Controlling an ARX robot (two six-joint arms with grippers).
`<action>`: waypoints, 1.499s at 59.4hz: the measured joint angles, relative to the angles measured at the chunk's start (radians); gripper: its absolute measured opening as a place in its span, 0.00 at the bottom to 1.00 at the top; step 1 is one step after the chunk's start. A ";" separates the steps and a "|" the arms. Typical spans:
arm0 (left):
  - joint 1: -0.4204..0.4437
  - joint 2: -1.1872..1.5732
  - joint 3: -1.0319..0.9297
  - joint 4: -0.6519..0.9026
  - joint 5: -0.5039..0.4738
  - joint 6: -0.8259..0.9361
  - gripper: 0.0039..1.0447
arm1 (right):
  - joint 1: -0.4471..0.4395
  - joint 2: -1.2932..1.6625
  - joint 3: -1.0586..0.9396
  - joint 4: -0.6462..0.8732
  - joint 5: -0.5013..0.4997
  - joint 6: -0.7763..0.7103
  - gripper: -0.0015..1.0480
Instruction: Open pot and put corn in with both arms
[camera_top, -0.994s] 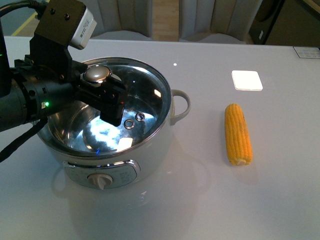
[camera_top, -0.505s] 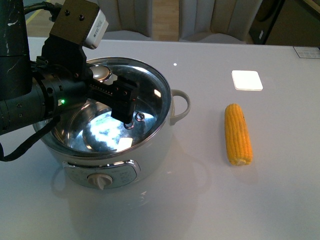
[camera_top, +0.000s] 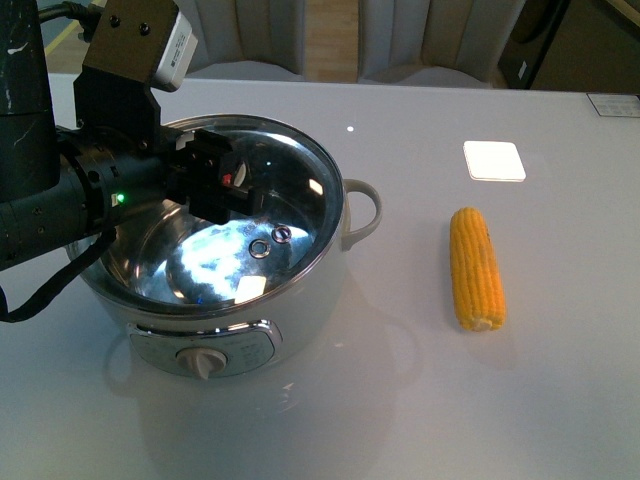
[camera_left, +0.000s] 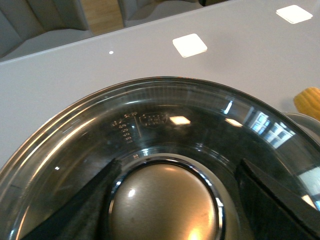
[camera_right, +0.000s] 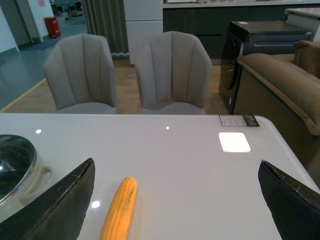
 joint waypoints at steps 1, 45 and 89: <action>0.000 0.000 0.000 0.000 0.000 0.000 0.43 | 0.000 0.000 0.000 0.000 0.000 0.000 0.92; 0.023 -0.085 0.001 -0.109 -0.043 0.047 0.42 | 0.000 0.000 0.000 0.000 0.000 0.000 0.92; 0.316 -0.183 0.038 -0.154 -0.018 0.048 0.42 | 0.000 0.000 0.000 0.000 0.000 0.000 0.92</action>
